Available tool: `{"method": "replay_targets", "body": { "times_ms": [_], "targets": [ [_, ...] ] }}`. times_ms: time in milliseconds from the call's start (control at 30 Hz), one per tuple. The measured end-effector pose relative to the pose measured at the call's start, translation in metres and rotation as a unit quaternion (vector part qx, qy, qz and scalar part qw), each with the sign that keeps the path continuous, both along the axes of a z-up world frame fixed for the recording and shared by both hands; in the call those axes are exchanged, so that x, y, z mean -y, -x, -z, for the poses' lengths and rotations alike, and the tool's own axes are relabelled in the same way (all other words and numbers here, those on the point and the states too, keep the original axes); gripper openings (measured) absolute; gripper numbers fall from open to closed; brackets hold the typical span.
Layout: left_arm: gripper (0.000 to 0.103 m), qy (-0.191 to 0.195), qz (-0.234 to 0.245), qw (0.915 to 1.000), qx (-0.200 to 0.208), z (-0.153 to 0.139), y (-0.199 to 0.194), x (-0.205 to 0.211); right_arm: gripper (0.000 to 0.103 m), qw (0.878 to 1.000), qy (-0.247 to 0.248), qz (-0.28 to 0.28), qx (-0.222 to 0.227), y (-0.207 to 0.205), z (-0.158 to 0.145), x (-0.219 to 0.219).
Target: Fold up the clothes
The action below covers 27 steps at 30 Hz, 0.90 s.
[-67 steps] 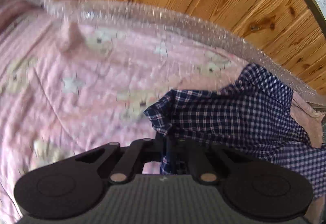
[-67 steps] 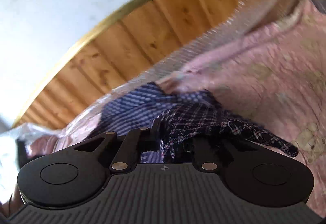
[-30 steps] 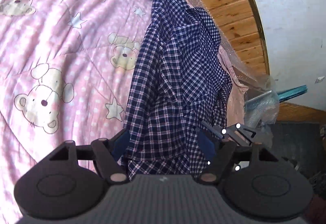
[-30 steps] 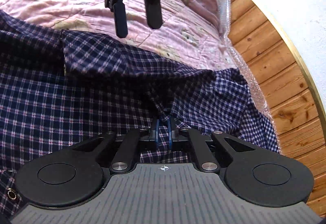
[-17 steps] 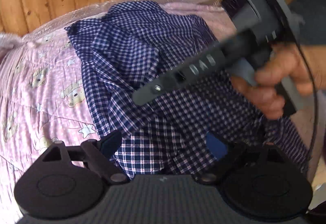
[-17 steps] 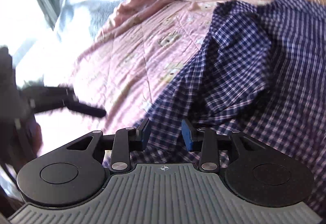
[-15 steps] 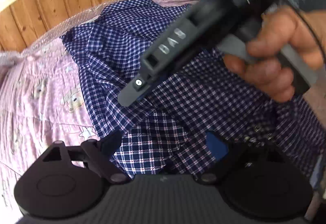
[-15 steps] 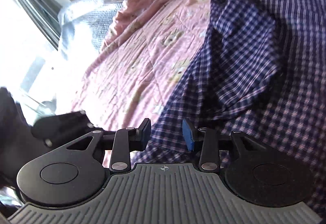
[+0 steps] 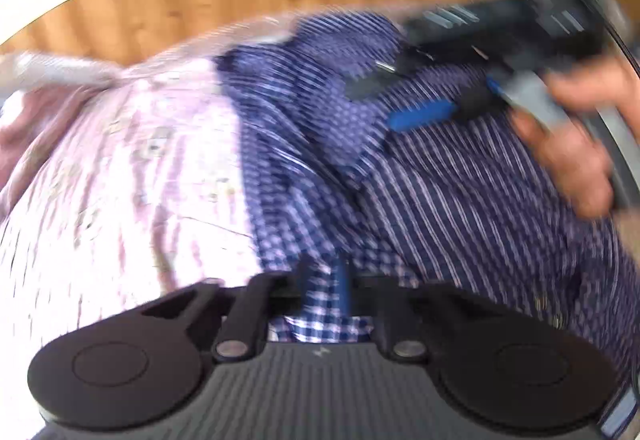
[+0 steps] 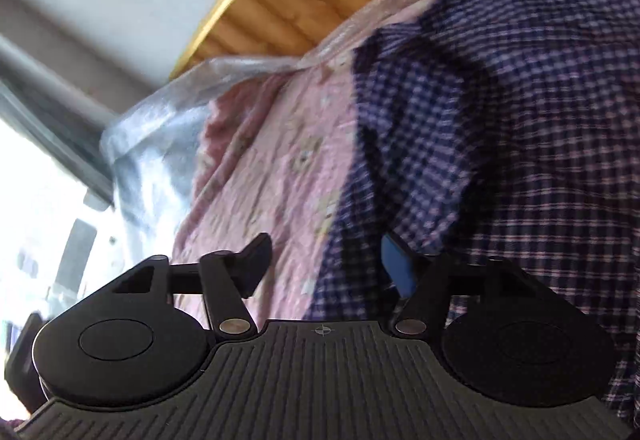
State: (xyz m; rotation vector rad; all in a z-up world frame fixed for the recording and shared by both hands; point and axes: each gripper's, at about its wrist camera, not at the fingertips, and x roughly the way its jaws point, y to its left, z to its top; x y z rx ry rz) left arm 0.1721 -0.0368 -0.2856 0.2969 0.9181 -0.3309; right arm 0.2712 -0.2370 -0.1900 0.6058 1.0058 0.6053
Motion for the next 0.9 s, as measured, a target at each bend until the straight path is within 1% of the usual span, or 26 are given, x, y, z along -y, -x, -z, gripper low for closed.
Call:
{"method": "replay_targets", "body": {
  "times_ms": [33, 67, 100, 133, 167, 200, 233, 267, 333, 367, 400, 433, 467, 500, 533, 600, 633, 667, 700, 733, 767, 800, 833, 867, 900],
  "targets": [
    [0.059, -0.037, 0.02, 0.9988, 0.022, 0.007, 0.002, 0.011, 0.069, 1.0, 0.008, 0.014, -0.019, -0.006, 0.009, 0.0],
    [0.066, -0.068, 0.041, 0.9961, 0.039, 0.014, 0.004, 0.02, 0.067, 0.999, 0.013, 0.019, -0.03, -0.011, 0.016, -0.002],
    [0.071, -0.086, 0.063, 0.9932, 0.046, 0.02, 0.004, 0.028, 0.066, 0.999, 0.017, 0.021, -0.038, -0.015, 0.023, -0.004],
    [0.073, -0.095, 0.081, 0.9911, 0.047, 0.026, 0.004, 0.034, 0.058, 0.999, 0.021, 0.021, -0.043, -0.018, 0.029, -0.007],
    [0.074, -0.089, 0.09, 0.9913, 0.036, 0.031, 0.002, 0.036, 0.043, 0.998, 0.026, 0.022, -0.052, -0.02, 0.034, -0.011],
    [0.075, -0.082, 0.099, 0.9913, 0.026, 0.035, 0.0, 0.038, 0.032, 0.998, 0.014, 0.019, -0.058, -0.022, 0.036, -0.012],
    [0.077, -0.084, 0.103, 0.991, 0.021, 0.04, -0.003, 0.04, 0.01, 0.998, -0.003, 0.014, -0.061, -0.024, 0.038, -0.013],
    [0.079, -0.093, 0.097, 0.9906, 0.024, 0.045, -0.005, 0.041, 0.008, 0.998, -0.023, 0.011, -0.058, -0.024, 0.035, -0.014],
    [0.083, -0.093, 0.087, 0.9916, 0.024, 0.05, -0.01, 0.039, 0.007, 0.997, -0.064, 0.007, -0.048, -0.023, 0.028, -0.015],
    [0.081, -0.093, 0.081, 0.992, 0.024, 0.052, -0.013, 0.037, 0.007, 0.996, -0.078, 0.004, -0.043, -0.023, 0.024, -0.016],
    [0.076, -0.089, 0.078, 0.9927, 0.022, 0.053, -0.015, 0.036, 0.007, 0.996, -0.083, 0.003, -0.041, -0.023, 0.021, -0.017],
    [0.059, -0.075, 0.077, 0.994, 0.015, 0.05, -0.016, 0.032, 0.007, 0.996, -0.085, 0.002, -0.04, -0.023, 0.018, -0.018],
    [0.045, -0.062, 0.073, 0.9954, 0.009, 0.046, -0.017, 0.028, 0.007, 0.995, -0.088, 0.001, -0.039, -0.023, 0.016, -0.018],
    [0.034, -0.048, 0.068, 0.9965, 0.002, 0.043, -0.018, 0.025, 0.007, 0.996, -0.079, 0.0, -0.037, -0.024, 0.014, -0.019],
    [0.004, -0.032, 0.06, 0.9977, -0.004, 0.039, -0.019, 0.02, 0.007, 0.997, -0.068, 0.001, -0.038, -0.025, 0.014, -0.018],
    [0.002, 0.013, 0.03, 0.9993, -0.016, 0.028, -0.024, 0.007, 0.009, 0.998, -0.048, 0.002, -0.041, -0.023, 0.014, -0.016],
    [0.002, 0.042, 0.01, 0.9989, -0.019, 0.021, -0.026, -0.002, 0.01, 0.998, -0.042, 0.002, -0.042, -0.021, 0.015, -0.015],
    [0.002, 0.076, -0.014, 0.9967, -0.024, 0.015, -0.027, -0.013, 0.021, 0.998, -0.039, 0.0, -0.042, -0.017, 0.016, -0.013],
    [0.002, 0.117, -0.044, 0.9918, -0.029, 0.008, -0.028, -0.027, 0.031, 0.998, -0.038, 0.0, -0.04, -0.012, 0.017, -0.012],
    [0.002, 0.168, -0.084, 0.9816, -0.035, 0.001, -0.027, -0.045, 0.047, 0.999, -0.037, 0.0, -0.038, -0.007, 0.018, -0.011],
    [0.002, 0.22, -0.127, 0.9663, -0.039, -0.005, -0.025, -0.063, 0.051, 0.999, -0.036, 0.0, -0.037, -0.002, 0.019, -0.01],
    [0.002, 0.273, -0.173, 0.9452, -0.044, -0.006, -0.022, -0.083, 0.051, 0.999, -0.032, 0.001, -0.039, 0.002, 0.021, -0.01],
    [0.002, 0.321, -0.219, 0.9199, -0.052, -0.003, -0.018, -0.103, 0.051, 0.999, -0.032, 0.006, -0.042, 0.006, 0.025, -0.01],
    [0.002, 0.368, -0.263, 0.89, -0.06, 0.0, -0.014, -0.122, 0.052, 0.998, -0.034, 0.012, -0.045, 0.009, 0.028, -0.009],
    [0.002, 0.406, -0.3, 0.8604, -0.069, 0.005, -0.01, -0.138, 0.053, 0.998, -0.036, 0.021, -0.049, 0.01, 0.032, -0.009]
  ]
}}
